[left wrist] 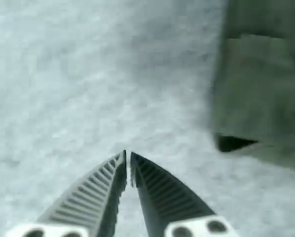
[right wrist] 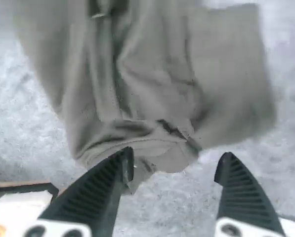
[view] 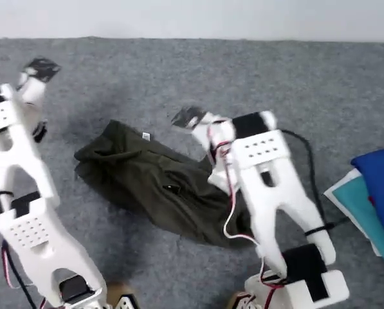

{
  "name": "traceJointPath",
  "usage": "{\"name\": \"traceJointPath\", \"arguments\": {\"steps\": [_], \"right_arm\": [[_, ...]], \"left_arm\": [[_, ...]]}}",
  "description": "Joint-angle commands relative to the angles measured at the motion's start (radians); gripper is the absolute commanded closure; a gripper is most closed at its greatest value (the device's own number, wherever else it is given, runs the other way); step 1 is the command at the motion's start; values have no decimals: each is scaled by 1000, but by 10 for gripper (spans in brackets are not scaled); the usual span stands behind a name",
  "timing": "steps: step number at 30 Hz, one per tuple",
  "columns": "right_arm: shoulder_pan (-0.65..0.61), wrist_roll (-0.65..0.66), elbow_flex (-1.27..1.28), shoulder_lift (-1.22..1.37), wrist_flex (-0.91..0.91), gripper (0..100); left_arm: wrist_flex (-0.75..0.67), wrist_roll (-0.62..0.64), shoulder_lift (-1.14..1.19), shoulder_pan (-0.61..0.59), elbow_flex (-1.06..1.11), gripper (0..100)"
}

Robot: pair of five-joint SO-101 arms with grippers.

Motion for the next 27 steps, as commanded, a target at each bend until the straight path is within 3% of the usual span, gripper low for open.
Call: {"name": "traceJointPath", "arguments": {"steps": [1,10,18,27], "right_arm": [[13,-8,-64,7,8,733],[-245,-57,-66,226,1,735],[-239,-51,-72,390,5,736],[-274,-51,-170,229,156,736]], "left_arm": [[89,38,-61,58,7,985],[101,69,-52,-69,10,985],[100,68,-52,-146,42,985],[100,68,-60,-209,148,986]]}}
